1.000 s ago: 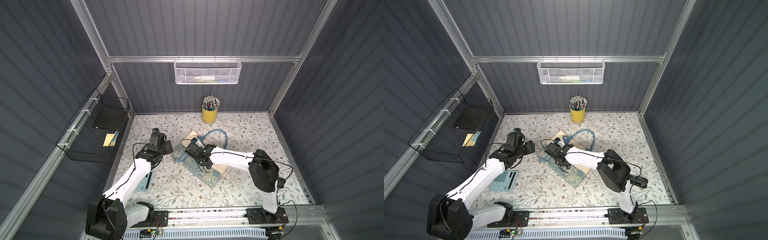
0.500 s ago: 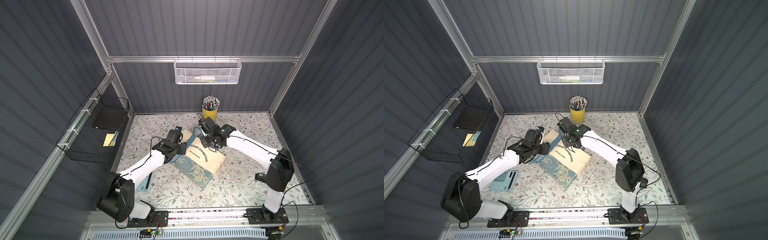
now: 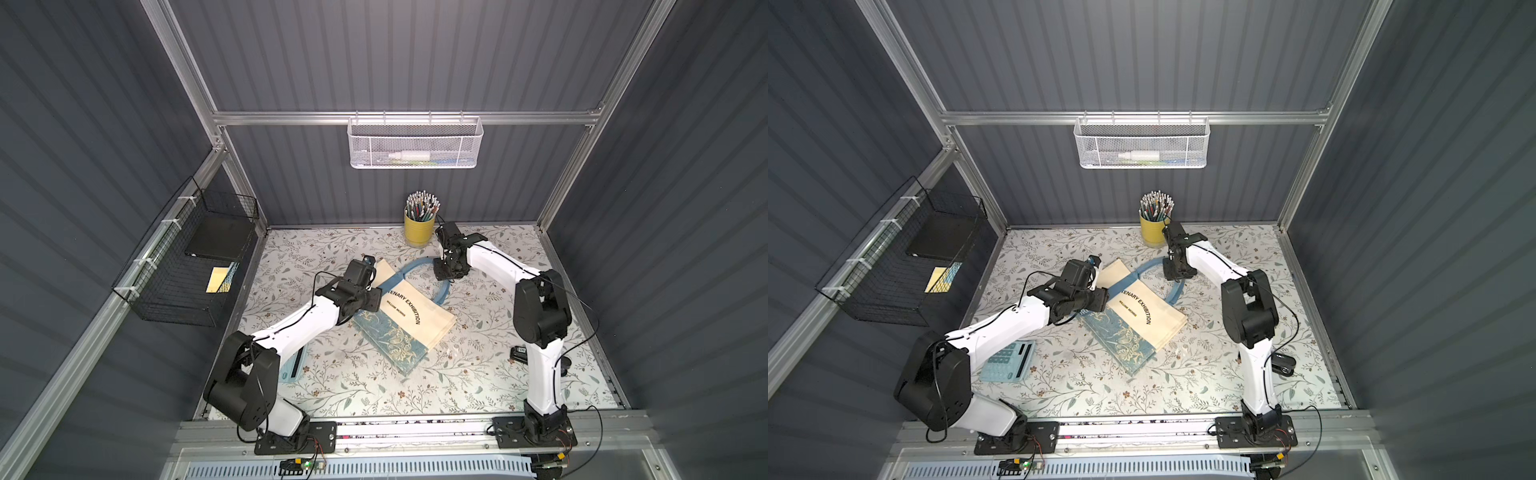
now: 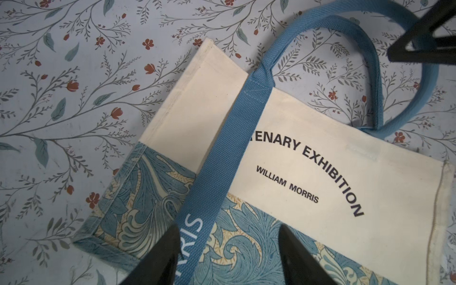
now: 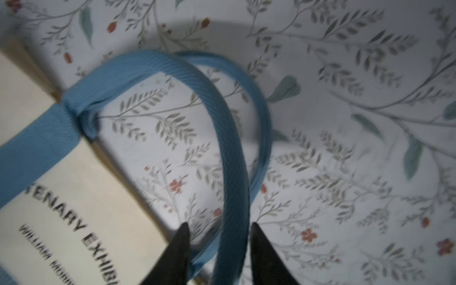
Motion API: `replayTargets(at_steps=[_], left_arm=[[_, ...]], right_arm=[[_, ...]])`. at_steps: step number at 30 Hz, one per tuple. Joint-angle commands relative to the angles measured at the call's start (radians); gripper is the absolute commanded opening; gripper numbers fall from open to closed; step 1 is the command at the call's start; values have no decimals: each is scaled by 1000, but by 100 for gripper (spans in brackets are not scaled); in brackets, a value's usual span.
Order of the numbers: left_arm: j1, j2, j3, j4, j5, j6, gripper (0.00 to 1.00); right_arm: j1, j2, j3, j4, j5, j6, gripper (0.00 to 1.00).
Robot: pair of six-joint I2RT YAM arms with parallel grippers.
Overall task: Put away the canvas bag
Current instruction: Adjust the canvas bag at the center of the board.
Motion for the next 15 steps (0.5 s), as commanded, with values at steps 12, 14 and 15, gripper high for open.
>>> replayTargets(at_steps=[12, 14, 15], left_arm=[[-2, 209, 218, -125, -163, 61, 64], [8, 258, 288, -180, -189, 67, 48], [19, 273, 309, -196, -192, 65, 32]], right_arm=[[163, -330, -263, 69, -27, 1, 42], [254, -324, -301, 60, -83, 9, 26], [300, -319, -315, 62, -123, 32, 13]])
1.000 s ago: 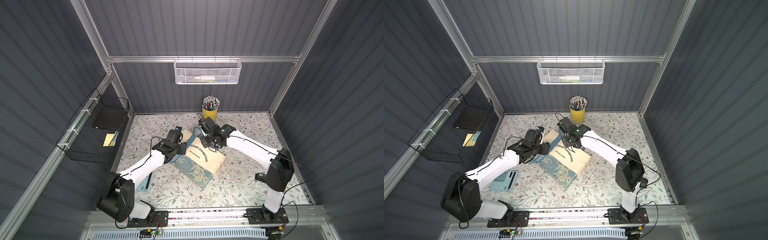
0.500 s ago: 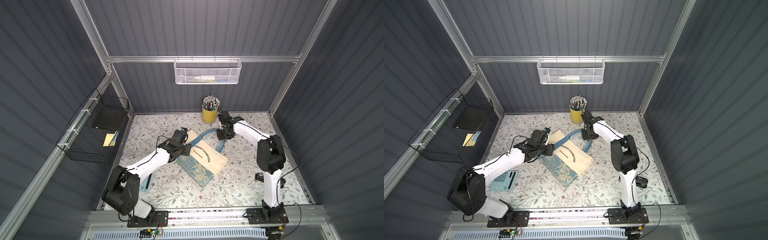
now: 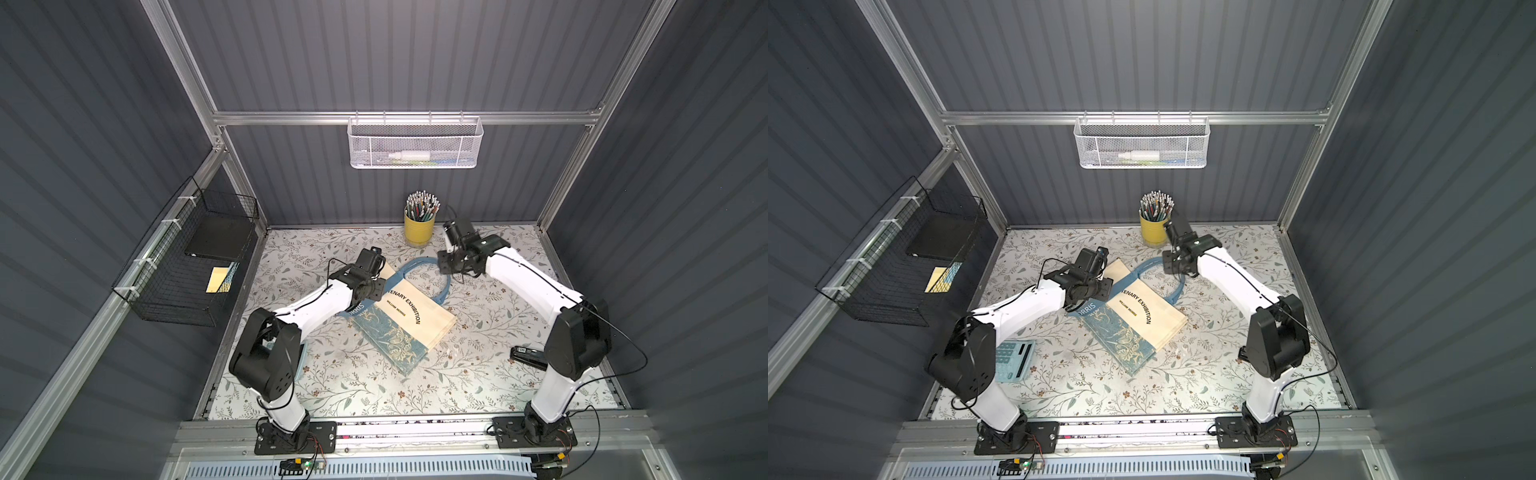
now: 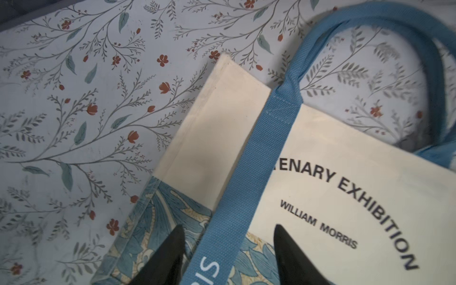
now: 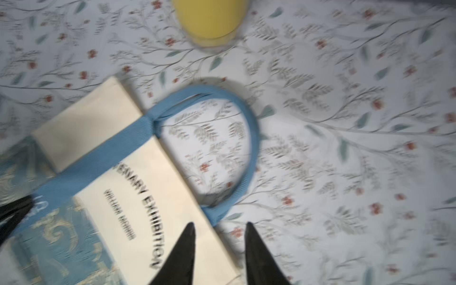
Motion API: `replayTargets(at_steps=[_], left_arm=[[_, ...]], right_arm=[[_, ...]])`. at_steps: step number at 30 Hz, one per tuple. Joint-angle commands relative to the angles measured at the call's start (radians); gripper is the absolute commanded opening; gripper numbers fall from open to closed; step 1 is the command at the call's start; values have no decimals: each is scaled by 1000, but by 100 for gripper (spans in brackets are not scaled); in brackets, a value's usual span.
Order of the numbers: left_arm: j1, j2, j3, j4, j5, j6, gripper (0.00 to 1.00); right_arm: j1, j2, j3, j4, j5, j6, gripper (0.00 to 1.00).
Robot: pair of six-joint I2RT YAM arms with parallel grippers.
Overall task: Put away the canvas bag
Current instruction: Adjust the canvas bag at the center of the board.
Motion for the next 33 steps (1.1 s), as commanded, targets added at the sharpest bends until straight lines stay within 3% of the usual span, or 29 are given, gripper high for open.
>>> replayTargets(at_steps=[1, 2, 3, 6, 11, 17, 26, 33], left_arm=[[32, 47, 76, -112, -62, 18, 18], [57, 46, 76, -111, -46, 7, 3], [86, 43, 71, -109, -27, -4, 0], [144, 36, 56, -106, -19, -19, 0], [164, 87, 87, -119, -113, -45, 0], [175, 196, 134, -126, -118, -57, 0], [175, 230, 105, -95, -117, -65, 0], [152, 181, 32, -116, -18, -86, 0]], right_arm=[[147, 52, -81, -3, -161, 51, 0], [182, 53, -99, 18, -195, 82, 0], [209, 50, -119, 46, -225, 114, 0], [263, 46, -154, 113, -263, 196, 0], [292, 53, -182, 147, -258, 256, 0], [286, -36, -270, 107, -115, 366, 0], [176, -284, -551, 188, -200, 478, 0], [78, -296, -607, 94, -198, 553, 0]])
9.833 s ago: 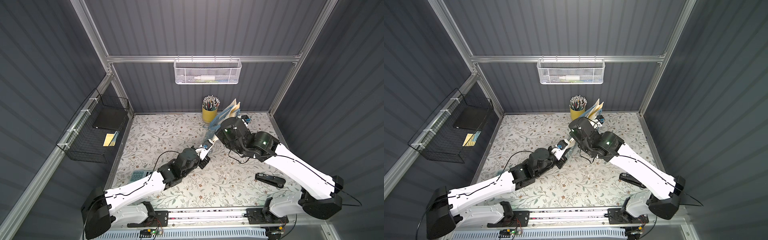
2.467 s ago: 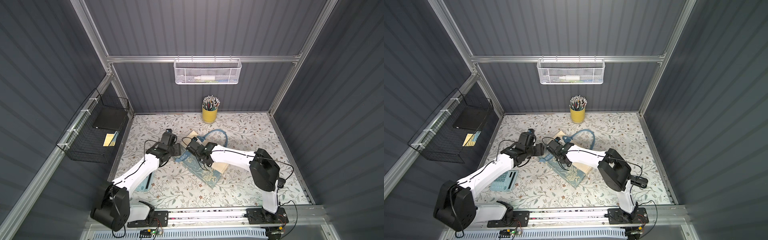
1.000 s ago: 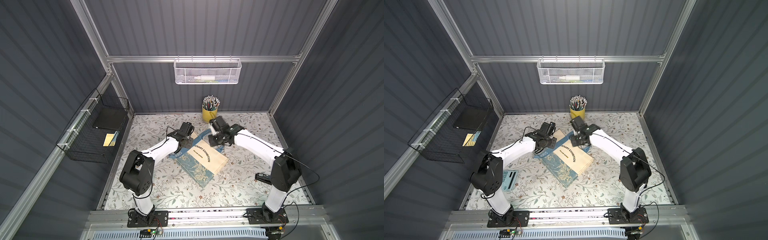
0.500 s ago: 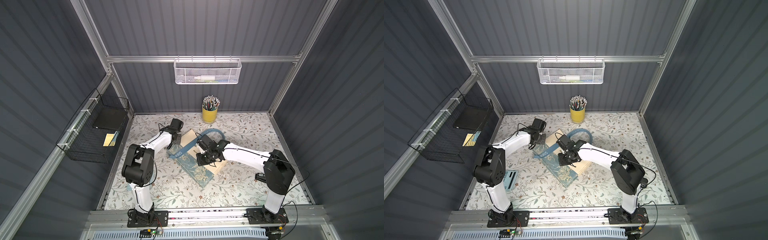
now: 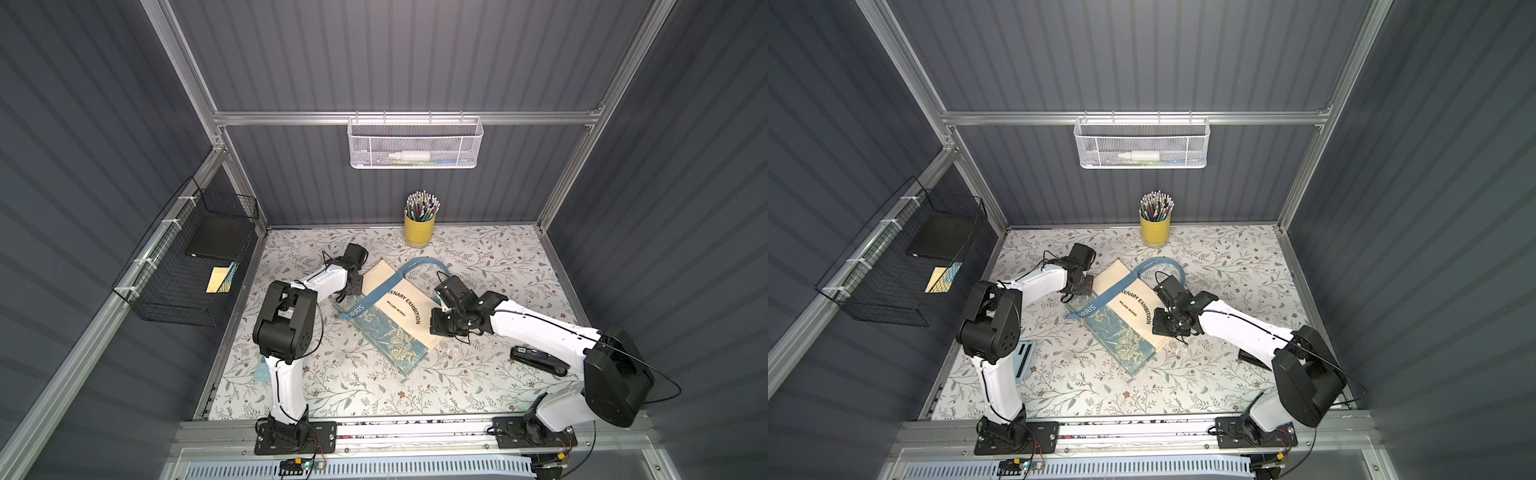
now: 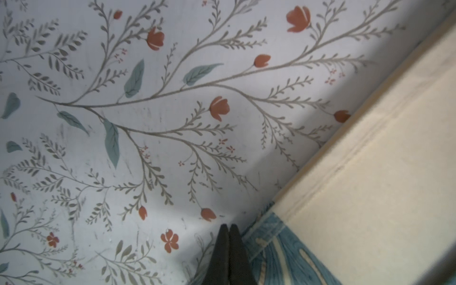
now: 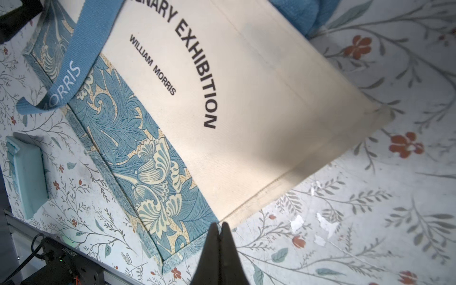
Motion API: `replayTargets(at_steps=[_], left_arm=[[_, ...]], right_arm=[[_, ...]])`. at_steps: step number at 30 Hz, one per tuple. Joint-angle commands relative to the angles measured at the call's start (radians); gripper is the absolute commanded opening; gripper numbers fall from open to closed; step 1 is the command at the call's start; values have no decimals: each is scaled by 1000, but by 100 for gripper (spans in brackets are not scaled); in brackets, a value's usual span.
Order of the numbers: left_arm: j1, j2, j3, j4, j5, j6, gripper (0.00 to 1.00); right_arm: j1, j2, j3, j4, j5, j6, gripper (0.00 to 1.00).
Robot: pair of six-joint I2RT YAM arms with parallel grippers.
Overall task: Put away the canvas bag
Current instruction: Adjust the canvas bag at the center of the board.
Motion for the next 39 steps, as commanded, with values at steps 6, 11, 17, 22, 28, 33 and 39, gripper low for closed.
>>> replayTargets(at_steps=[6, 11, 17, 22, 28, 33, 39], left_arm=[[-102, -111, -164, -50, 56, -57, 0], [-149, -154, -196, -85, 50, -79, 0], [-166, -260, -300, -91, 83, -113, 0], [-191, -356, -380, -72, 165, -162, 0], [-253, -365, -389, -62, 181, -195, 0], [-258, -323, -402, -34, 183, -194, 0], [-265, -337, -424, -25, 192, -209, 0]], right_arm=[[-69, -60, -118, -67, 41, 135, 0], [-77, -45, -96, -198, 197, 192, 0], [-117, -26, -132, -210, 212, 218, 0], [-156, 40, -144, -147, 164, 190, 0], [-193, 178, -79, -124, 144, 143, 0], [-197, 265, -5, -127, 167, 94, 0], [-202, 359, 95, -137, 184, 38, 0]])
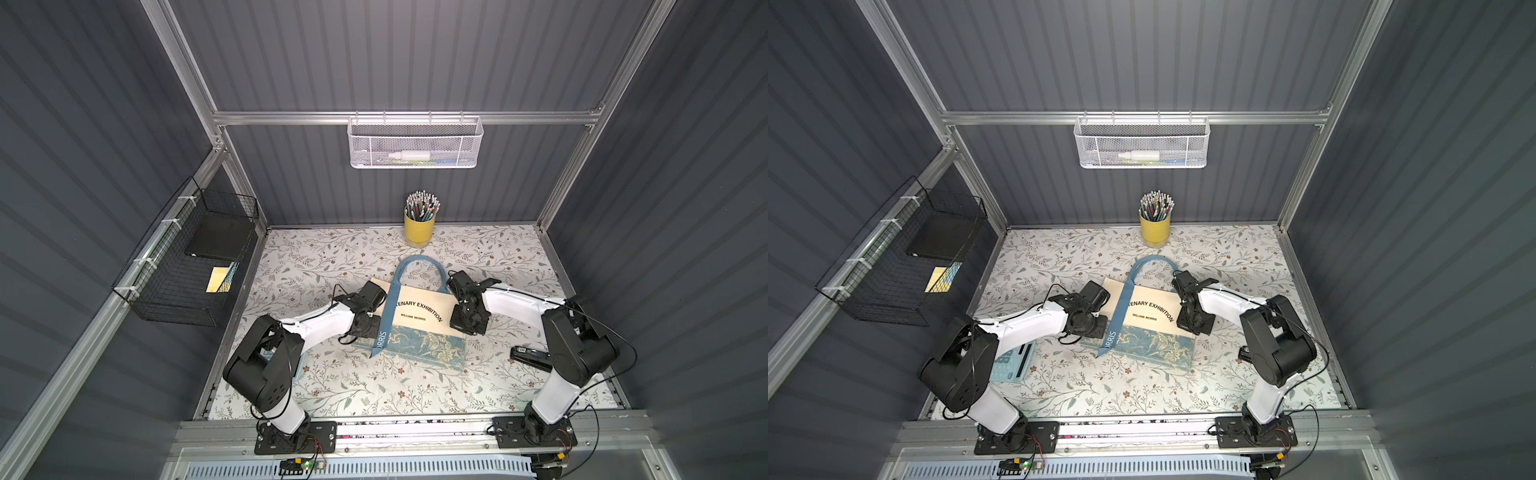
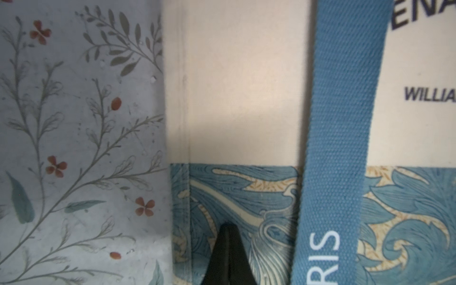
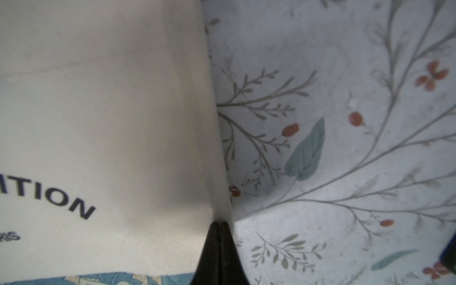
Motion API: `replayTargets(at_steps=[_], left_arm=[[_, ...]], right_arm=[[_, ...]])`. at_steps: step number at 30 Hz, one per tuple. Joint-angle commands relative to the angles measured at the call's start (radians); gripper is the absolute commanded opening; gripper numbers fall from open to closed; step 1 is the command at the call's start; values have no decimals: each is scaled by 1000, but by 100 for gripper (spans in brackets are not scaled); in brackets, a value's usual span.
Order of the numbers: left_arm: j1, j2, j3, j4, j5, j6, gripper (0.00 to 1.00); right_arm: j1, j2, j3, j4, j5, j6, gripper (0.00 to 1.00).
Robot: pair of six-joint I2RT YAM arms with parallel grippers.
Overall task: Put away the canvas bag
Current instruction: Adjust the canvas bag at the center of the board.
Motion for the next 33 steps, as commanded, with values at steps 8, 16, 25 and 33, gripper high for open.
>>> replayTargets(at_steps=[8, 16, 25, 33], left_arm=[[-14, -45, -68, -9, 20, -46, 0], [-17, -28, -55, -1, 21, -46, 0], [-17, -17, -36, 5, -6, -39, 0], [-17, -166, 31, 18, -47, -16, 19]], right_arm=[[-8, 195, 153, -2, 27, -90, 0], [-32, 261, 250, -13, 38, -127, 0], [-39, 253, 255, -28, 34, -130, 0], [-40, 72, 285, 3, 87, -172, 0]])
